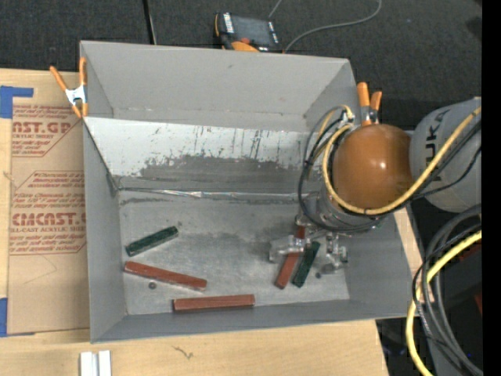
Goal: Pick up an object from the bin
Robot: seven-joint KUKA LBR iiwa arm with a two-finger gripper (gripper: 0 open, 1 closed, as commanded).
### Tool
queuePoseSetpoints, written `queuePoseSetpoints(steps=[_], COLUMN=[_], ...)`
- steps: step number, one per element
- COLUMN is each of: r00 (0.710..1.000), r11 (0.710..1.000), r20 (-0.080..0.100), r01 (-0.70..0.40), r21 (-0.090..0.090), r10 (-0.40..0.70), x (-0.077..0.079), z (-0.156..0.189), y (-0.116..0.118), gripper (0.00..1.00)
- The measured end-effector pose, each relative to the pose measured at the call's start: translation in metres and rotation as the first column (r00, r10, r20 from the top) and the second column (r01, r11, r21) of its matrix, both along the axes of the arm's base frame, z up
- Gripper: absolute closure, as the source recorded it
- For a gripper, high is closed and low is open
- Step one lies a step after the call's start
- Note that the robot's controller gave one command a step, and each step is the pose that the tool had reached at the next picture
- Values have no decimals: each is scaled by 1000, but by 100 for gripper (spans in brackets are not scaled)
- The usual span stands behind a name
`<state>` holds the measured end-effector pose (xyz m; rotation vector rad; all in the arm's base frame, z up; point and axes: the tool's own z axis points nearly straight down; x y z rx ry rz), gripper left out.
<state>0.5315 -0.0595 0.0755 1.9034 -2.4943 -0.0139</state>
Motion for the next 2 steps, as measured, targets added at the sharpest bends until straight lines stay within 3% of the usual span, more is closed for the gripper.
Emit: queuePoseSetpoints(steps=[1,2], r00=[1000,999], r11=[1000,999], r20=[8,17], r01=[2,44], r21=[-2,-3], r10=[-2,-44], x=[3,3], z=[5,156], y=[-1,10], gripper=[100,100])
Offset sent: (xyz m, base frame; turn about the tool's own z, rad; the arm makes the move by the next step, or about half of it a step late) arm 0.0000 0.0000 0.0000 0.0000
